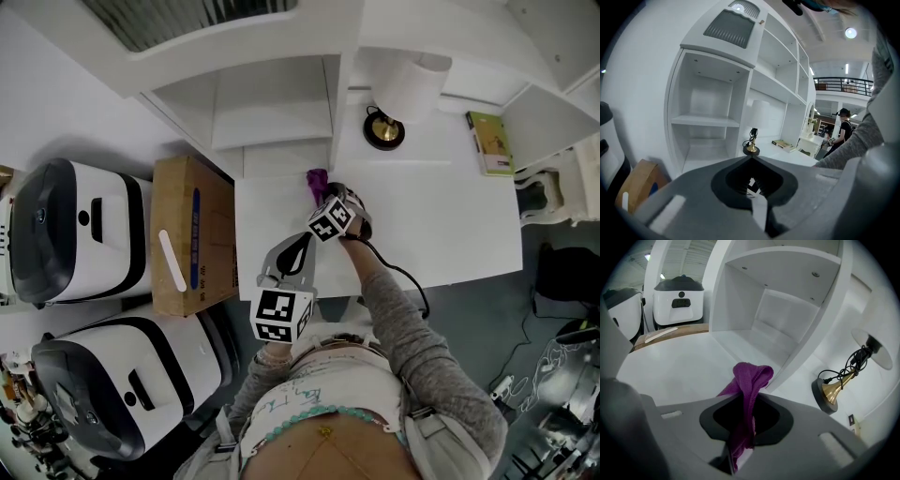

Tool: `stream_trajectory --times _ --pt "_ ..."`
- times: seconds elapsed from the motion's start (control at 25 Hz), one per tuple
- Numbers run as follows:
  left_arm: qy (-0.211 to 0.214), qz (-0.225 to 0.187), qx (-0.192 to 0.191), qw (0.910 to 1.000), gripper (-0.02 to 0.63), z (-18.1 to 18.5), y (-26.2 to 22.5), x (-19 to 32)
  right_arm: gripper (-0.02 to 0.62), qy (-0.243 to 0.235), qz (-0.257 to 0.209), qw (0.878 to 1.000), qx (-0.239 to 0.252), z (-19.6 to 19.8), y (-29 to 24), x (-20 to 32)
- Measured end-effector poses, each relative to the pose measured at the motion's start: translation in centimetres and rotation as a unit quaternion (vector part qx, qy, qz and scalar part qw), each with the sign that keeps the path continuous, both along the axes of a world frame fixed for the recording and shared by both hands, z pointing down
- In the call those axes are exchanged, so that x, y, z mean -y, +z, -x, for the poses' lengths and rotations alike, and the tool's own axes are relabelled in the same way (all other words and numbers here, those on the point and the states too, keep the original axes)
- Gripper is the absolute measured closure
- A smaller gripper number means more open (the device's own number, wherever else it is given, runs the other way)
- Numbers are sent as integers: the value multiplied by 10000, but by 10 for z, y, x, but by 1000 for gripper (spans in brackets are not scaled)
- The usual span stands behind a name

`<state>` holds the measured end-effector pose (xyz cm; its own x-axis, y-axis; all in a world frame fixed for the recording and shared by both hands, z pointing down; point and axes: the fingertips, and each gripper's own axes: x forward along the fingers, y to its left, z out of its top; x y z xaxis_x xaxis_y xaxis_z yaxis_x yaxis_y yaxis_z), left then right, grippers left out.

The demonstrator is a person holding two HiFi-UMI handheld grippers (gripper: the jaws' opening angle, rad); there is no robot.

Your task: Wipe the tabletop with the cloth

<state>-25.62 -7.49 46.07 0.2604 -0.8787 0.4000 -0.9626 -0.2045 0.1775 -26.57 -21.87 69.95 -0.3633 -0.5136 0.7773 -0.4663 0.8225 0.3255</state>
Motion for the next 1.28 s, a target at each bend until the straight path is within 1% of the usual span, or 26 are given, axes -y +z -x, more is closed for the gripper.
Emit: stream_trajectory --times 0.52,1.28 --pt "65 3 4 10000 604 -19 -2 9 525 106 29 9999 0 -25 -1 8" --pt "209 14 19 9998 604 -48 -3 22 525 131 26 9999 -24 -56 0 19"
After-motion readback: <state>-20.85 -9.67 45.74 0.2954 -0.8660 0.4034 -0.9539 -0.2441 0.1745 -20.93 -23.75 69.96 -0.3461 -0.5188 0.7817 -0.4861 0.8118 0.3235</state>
